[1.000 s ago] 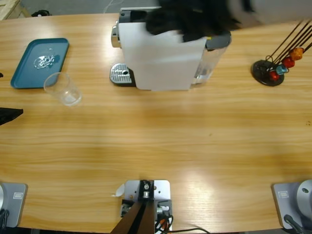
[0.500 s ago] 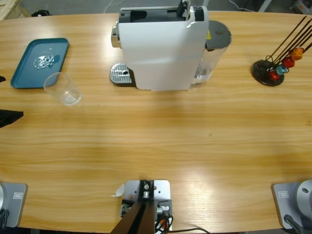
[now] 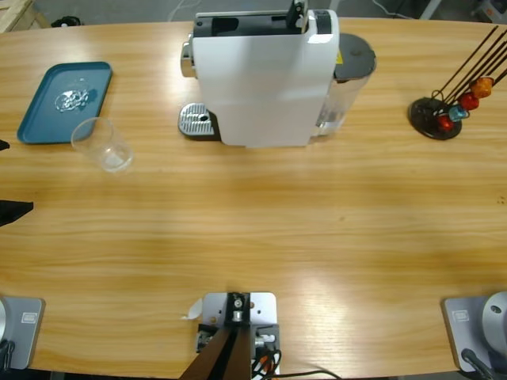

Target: Pour coffee

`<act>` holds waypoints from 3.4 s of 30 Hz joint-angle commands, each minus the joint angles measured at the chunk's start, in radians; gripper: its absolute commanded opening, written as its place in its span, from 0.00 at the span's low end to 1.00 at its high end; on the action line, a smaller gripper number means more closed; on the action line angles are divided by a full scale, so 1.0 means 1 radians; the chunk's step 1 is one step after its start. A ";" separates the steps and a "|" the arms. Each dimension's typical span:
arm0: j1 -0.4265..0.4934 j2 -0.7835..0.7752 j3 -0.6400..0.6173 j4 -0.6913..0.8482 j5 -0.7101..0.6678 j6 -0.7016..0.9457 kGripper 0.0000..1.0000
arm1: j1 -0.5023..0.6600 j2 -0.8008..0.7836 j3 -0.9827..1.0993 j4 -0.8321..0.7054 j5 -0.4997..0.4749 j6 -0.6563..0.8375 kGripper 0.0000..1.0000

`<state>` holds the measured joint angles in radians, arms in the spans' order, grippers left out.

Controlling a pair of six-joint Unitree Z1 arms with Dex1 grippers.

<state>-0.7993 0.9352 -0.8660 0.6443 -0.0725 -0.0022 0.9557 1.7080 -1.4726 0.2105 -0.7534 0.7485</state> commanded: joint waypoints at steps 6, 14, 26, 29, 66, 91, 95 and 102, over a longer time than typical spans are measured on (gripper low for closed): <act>-0.002 -0.036 0.025 0.014 -0.012 -0.005 1.00 | 0.097 0.159 -0.106 0.003 0.055 0.025 0.00; -0.003 -0.036 0.035 0.014 -0.012 -0.005 1.00 | 0.101 0.208 -0.123 0.033 0.082 0.026 0.00; -0.002 -0.035 0.041 0.014 -0.012 -0.004 1.00 | 0.158 0.249 -0.122 0.089 0.093 0.071 0.00; -0.003 -0.035 0.043 0.014 -0.012 -0.004 1.00 | 0.163 0.259 -0.123 0.092 0.105 0.077 0.00; -0.003 -0.024 0.064 0.012 -0.013 -0.001 1.00 | 0.077 0.440 -0.018 0.133 0.300 0.069 0.00; -0.001 -0.016 0.067 0.012 -0.012 -0.001 1.00 | 0.087 0.548 -0.023 0.223 0.315 0.026 0.00; -0.001 -0.016 0.068 0.012 -0.012 -0.001 1.00 | 0.087 0.556 -0.023 0.230 0.314 0.024 0.00; 0.003 -0.015 0.070 0.011 -0.012 -0.002 1.00 | 0.090 0.547 -0.034 0.244 0.306 0.014 0.00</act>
<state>-0.7994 0.9238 -0.8355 0.6454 -0.0729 -0.0022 1.0193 1.9931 -1.6169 0.3495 -0.4820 0.7827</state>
